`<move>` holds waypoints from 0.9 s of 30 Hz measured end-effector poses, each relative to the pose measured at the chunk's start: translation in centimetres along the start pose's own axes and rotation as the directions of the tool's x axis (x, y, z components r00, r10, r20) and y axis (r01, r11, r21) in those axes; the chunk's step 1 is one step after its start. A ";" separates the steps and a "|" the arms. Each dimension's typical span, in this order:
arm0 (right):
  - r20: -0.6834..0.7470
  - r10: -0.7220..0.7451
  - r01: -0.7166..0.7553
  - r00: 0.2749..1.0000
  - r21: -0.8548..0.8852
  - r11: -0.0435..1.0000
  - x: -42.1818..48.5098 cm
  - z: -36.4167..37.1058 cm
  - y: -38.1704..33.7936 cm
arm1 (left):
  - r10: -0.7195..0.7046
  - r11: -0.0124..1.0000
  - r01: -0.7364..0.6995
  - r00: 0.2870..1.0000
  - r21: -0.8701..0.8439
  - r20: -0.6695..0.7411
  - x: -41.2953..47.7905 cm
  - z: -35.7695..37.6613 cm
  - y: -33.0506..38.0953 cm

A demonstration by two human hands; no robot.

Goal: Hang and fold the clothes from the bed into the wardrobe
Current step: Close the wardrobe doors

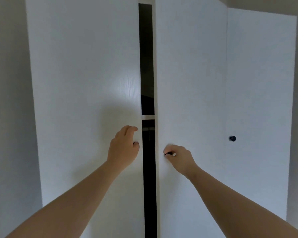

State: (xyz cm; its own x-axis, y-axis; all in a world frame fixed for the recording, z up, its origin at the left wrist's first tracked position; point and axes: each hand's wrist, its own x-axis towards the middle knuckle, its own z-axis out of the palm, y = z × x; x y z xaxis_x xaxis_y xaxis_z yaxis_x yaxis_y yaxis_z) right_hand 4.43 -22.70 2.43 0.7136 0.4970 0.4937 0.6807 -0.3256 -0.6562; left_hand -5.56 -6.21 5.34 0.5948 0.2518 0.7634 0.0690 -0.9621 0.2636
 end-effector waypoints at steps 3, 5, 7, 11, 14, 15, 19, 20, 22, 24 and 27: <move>0.046 0.069 -0.069 0.997 -0.001 0.998 2.2 1.2 0.0 | -0.054 0.991 0.044 0.995 0.125 0.079 0.4 0.6 -2.5; 0.063 0.120 -0.119 0.991 -0.021 0.993 3.3 2.0 0.2 | -0.100 0.979 0.071 0.984 0.190 0.147 0.7 1.6 -3.7; 0.061 0.133 -0.130 0.989 -0.058 0.990 4.4 2.9 0.4 | -0.138 0.969 0.091 0.970 0.230 0.198 1.2 2.5 -4.6; 0.051 0.154 -0.145 0.987 -0.149 0.978 6.5 4.5 0.3 | -0.165 0.918 0.068 0.961 0.390 0.220 2.8 4.7 -6.0; 0.038 0.163 -0.150 0.986 -0.239 0.959 7.9 5.5 0.2 | -0.166 0.863 0.032 0.961 0.504 0.222 3.3 6.2 -7.0; 0.042 0.167 -0.151 0.985 -0.256 0.955 8.4 5.8 0.2 | -0.178 0.851 0.030 0.956 0.524 0.235 3.4 6.7 -7.4; 0.063 0.173 -0.154 0.983 -0.236 0.959 10.4 6.8 1.2 | -0.240 0.820 0.044 0.932 0.570 0.273 3.5 8.3 -9.2; 0.056 0.171 -0.153 0.984 -0.241 0.958 10.8 7.0 1.4 | -0.236 0.822 0.043 0.933 0.569 0.271 3.5 8.6 -9.5; 0.031 0.163 -0.149 0.986 -0.266 0.953 11.5 7.6 1.9 | -0.213 0.824 0.034 0.944 0.565 0.254 3.3 9.2 -9.9; 0.018 0.148 -0.138 0.989 -0.275 0.951 12.1 8.0 2.2 | -0.189 0.828 0.033 0.956 0.560 0.223 3.2 9.6 -10.2; 0.012 0.136 -0.128 0.991 -0.278 0.952 13.0 8.6 2.6 | -0.179 0.814 0.036 0.965 0.580 0.191 3.0 10.2 -10.7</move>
State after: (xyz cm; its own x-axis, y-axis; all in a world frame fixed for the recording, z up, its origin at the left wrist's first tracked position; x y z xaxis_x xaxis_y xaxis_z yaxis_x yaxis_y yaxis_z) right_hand 14.02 -10.13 2.26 0.7976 0.4574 0.3931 0.6031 -0.5970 -0.5291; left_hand 3.71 3.82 -1.19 0.7147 0.3953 0.5769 0.5423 -0.8342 -0.1002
